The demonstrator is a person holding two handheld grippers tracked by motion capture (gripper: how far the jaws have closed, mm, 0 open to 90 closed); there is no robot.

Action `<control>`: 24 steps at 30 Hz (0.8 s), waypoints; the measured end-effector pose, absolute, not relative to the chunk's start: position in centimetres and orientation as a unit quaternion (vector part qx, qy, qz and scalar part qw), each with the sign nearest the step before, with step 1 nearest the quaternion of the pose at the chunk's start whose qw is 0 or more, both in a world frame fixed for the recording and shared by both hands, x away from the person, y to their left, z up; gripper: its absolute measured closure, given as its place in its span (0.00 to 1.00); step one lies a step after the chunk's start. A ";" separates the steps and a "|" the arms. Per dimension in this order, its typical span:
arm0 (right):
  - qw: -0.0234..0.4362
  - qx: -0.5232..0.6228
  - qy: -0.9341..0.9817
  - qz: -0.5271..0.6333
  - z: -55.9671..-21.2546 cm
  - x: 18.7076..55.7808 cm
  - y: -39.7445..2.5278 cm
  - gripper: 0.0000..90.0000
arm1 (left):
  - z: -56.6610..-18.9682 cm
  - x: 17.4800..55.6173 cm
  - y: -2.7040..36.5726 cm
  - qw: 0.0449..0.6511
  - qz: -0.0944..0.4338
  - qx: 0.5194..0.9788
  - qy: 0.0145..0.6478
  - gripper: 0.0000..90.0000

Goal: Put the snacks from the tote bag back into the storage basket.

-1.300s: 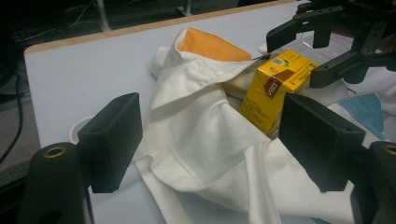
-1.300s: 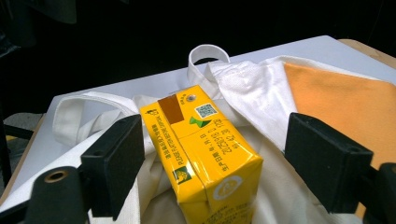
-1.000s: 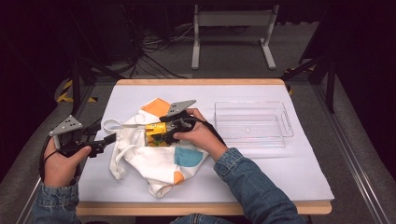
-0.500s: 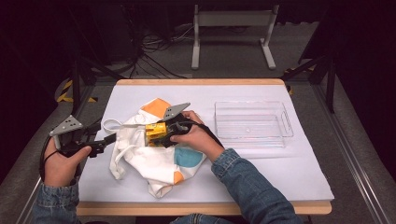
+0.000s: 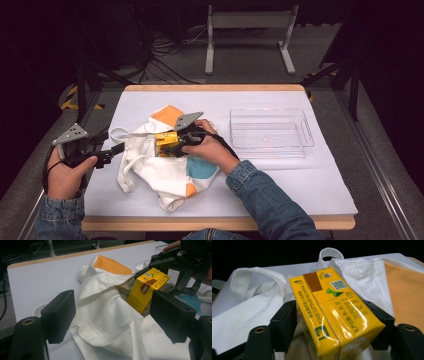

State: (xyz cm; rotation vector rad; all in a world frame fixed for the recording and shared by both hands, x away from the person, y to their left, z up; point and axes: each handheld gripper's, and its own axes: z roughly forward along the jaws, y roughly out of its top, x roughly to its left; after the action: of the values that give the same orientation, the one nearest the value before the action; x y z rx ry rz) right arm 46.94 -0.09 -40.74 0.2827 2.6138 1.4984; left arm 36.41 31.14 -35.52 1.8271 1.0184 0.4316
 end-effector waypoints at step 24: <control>0.081 0.062 0.870 0.483 -39.6 46.1 -0.4 0.58 | -35.8 36.6 31.2 0.487 0.170 0.748 0.418 0.24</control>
State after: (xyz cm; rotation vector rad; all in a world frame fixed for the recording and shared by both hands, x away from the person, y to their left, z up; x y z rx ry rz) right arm 46.06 -0.43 -39.58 0.1840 2.6000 1.4441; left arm 36.65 31.24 -35.76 1.8187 1.0177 0.4140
